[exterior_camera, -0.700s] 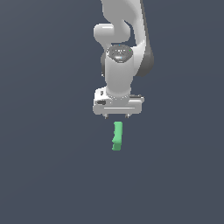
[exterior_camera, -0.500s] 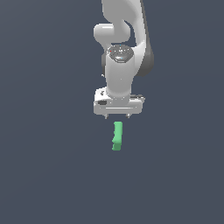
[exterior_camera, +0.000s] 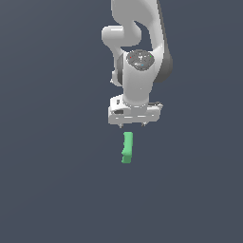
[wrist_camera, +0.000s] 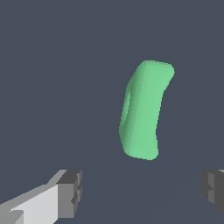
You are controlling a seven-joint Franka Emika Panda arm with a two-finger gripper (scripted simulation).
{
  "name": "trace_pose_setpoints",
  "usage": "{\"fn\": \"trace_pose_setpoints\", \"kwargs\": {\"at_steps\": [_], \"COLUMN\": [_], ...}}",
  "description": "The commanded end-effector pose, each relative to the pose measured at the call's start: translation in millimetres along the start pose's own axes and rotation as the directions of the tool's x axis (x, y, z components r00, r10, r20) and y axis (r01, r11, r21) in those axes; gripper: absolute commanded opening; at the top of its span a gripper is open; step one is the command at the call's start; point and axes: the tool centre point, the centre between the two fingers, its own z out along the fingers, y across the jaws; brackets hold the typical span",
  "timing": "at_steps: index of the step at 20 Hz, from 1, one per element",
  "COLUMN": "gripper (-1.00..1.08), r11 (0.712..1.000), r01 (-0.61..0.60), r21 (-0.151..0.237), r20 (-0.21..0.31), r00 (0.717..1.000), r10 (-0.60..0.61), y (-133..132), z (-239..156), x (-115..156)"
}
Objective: Pick up the object and move it to a goal position.
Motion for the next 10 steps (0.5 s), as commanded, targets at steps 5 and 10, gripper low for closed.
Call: {"fn": "trace_pose_setpoints", "kwargs": {"at_steps": [5,10], "gripper": [1.00,1.00], "r11": [1.000,0.996], "r01": [-0.029,-0.093], "r21": [0.001,0.002], "r20": [-0.004,-0.014], "r00": [1.000,0.996], "r10": [0.029,0.093], "y": [4,12], "z": [5,16], "x": [8,25]}}
